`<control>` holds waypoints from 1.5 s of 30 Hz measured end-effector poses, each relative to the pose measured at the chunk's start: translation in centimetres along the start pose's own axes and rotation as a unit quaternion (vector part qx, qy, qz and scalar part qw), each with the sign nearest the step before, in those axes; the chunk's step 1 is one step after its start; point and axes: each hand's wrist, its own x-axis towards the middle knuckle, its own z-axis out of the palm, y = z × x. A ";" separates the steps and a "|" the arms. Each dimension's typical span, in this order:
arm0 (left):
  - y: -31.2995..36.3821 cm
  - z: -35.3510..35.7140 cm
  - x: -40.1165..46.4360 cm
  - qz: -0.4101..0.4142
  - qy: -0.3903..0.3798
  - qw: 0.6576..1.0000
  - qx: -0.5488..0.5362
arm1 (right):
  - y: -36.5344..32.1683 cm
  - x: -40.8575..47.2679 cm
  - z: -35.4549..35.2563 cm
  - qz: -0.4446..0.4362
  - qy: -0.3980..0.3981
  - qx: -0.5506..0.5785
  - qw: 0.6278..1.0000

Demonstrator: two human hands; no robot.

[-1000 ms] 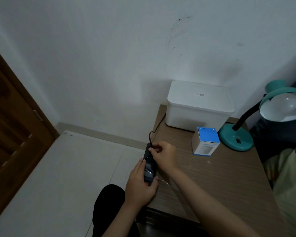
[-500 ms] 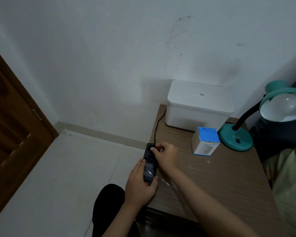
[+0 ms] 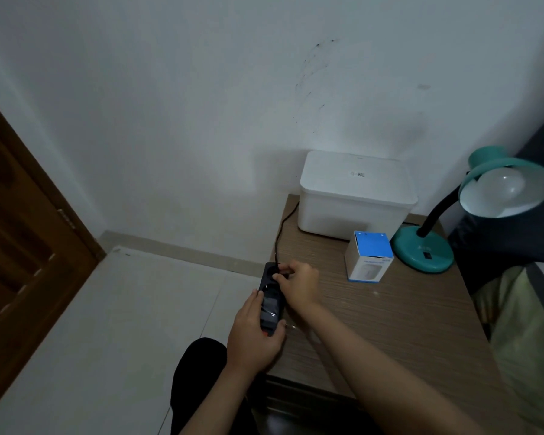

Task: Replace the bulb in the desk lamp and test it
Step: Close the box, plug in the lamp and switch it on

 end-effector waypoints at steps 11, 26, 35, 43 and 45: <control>4.7 1.8 -0.8 -0.016 -0.021 0.980 0.195 | 7.9 -7.7 -6.4 0.023 0.056 0.062 0.996; 15.7 20.5 4.1 0.245 -0.207 0.944 0.080 | 17.7 -0.9 -22.5 0.050 0.290 -0.042 0.955; 17.3 25.0 10.3 0.223 -0.162 0.951 0.138 | 22.7 5.0 -23.6 -0.002 0.170 -0.102 0.980; 17.2 25.5 10.4 0.234 -0.173 0.941 0.172 | 22.9 5.1 -23.6 -0.033 0.175 -0.156 0.972; 17.3 25.4 10.3 0.234 -0.177 0.941 0.171 | 22.9 5.2 -23.5 -0.035 0.174 -0.157 0.972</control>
